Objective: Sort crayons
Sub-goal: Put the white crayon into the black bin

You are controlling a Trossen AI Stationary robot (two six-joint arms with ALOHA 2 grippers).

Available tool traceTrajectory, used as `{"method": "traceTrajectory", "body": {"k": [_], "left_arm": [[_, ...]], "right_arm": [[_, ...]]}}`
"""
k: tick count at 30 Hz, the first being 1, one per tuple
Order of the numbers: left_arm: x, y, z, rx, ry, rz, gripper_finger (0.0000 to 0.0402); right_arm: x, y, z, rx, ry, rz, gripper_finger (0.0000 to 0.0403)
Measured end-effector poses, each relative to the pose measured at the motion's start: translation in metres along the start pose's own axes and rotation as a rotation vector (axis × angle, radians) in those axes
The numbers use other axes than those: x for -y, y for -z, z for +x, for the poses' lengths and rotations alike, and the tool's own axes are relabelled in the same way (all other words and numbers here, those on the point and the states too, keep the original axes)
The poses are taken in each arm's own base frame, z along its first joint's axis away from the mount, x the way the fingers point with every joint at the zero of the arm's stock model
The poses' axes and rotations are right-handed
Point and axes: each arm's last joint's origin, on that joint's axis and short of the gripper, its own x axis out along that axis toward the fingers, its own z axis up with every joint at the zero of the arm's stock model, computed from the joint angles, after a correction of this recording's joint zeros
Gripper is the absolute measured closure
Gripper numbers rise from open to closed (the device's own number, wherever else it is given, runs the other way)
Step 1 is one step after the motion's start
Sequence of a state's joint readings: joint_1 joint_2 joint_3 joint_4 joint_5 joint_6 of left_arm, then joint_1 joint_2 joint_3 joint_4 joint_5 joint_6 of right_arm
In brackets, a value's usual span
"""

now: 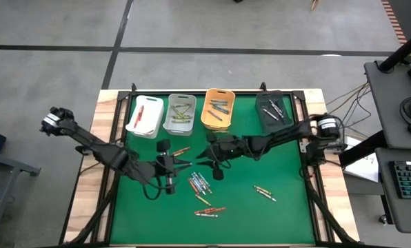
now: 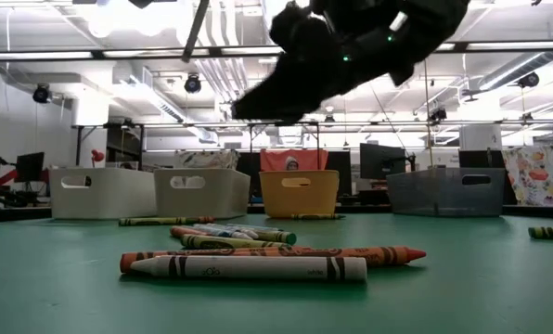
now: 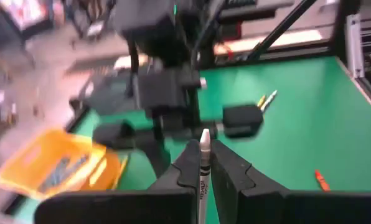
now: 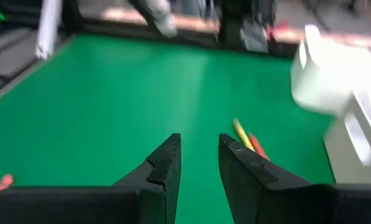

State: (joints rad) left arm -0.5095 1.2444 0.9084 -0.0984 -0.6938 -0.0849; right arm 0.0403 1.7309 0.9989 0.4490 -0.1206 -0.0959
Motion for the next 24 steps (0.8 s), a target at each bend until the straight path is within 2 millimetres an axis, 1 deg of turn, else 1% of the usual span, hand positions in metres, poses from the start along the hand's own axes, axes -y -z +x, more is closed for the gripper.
{"method": "traceTrajectory", "body": {"k": [2, 5, 8, 14, 18, 24], "left_arm": [[-0.002, 0.005, -0.003, 0.047, 0.014, 0.015, 0.0401], [-0.007, 0.018, -0.006, 0.100, 0.023, -0.014, 0.0401], [-0.011, 0.033, -0.008, 0.130, 0.021, -0.042, 0.0401], [-0.019, 0.048, -0.016, 0.156, 0.016, -0.093, 0.0401], [-0.021, 0.048, -0.015, 0.179, -0.003, -0.111, 0.0402], [-0.019, 0.043, -0.013, 0.195, -0.006, -0.111, 0.0402]], "right_arm": [[-0.006, -0.003, 0.007, 0.073, -0.010, -0.029, 0.0307], [-0.013, -0.011, 0.011, 0.170, -0.022, -0.056, 0.0307], [-0.014, -0.018, 0.013, 0.194, -0.021, -0.066, 0.0307], [-0.012, -0.033, 0.014, 0.243, 0.000, -0.026, 0.0307], [-0.011, -0.044, 0.016, 0.275, 0.004, -0.025, 0.0307], [-0.008, -0.050, 0.021, 0.267, 0.051, -0.028, 0.0307]]}}
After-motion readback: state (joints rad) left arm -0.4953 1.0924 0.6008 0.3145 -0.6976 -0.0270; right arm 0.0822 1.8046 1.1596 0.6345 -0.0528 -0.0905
